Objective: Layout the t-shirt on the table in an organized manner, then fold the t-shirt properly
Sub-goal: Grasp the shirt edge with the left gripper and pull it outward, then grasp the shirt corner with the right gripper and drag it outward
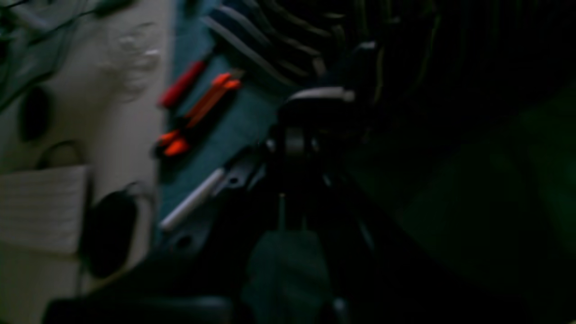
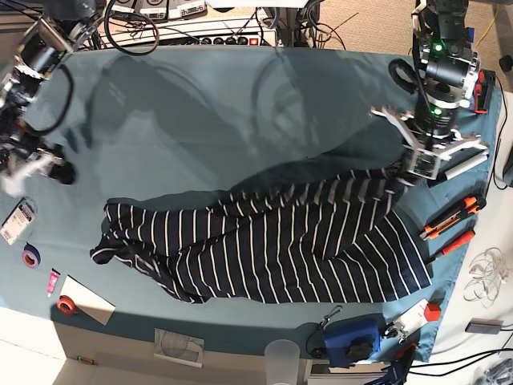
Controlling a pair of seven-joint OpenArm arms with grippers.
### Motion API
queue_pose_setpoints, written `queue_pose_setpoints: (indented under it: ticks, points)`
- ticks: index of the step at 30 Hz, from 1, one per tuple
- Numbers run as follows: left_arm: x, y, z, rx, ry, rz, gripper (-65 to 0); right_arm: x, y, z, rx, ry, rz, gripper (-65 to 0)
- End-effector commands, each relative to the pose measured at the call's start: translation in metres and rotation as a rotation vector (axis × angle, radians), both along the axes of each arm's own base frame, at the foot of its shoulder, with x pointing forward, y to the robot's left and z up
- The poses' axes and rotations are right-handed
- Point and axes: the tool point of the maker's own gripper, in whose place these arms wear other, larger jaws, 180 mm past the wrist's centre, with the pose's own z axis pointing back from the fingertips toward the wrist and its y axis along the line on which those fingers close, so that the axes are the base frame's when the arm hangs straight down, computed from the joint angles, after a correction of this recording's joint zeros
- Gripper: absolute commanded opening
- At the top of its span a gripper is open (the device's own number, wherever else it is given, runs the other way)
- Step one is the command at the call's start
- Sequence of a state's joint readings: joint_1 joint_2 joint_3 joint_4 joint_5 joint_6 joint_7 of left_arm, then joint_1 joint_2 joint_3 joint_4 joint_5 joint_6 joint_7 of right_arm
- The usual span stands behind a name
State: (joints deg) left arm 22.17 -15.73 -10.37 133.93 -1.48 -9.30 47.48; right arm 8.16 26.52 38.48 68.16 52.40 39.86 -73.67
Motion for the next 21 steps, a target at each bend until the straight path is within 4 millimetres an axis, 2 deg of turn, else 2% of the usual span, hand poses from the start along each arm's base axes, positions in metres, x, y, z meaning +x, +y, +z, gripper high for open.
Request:
queue_pose_setpoints:
  ticks: [1,8,14,18,21]
  points:
    - [0.004,-0.003,0.013,-0.014,-0.055,-0.015,-65.0,0.014,-0.002,0.018,-0.041,-0.055,0.020,-41.6]
    - [0.003,-0.006,0.013,-0.033,-0.053,-0.019,-65.0,0.053,0.034,-0.004,-0.275,-0.072,0.159,-41.6]
    - [0.003,-0.006,0.013,-0.034,-0.053,-0.019,-65.0,0.084,0.085,-0.006,-0.302,-0.088,0.259,-41.6]
    - [0.003,-0.006,0.013,-0.034,-0.053,-0.019,-65.0,0.107,0.083,-0.007,-0.412,-0.089,0.162,-41.7]
    - [0.003,-0.006,0.013,-0.033,-0.053,-0.019,-65.0,0.109,0.085,-0.013,-0.473,-0.075,0.161,-42.0]
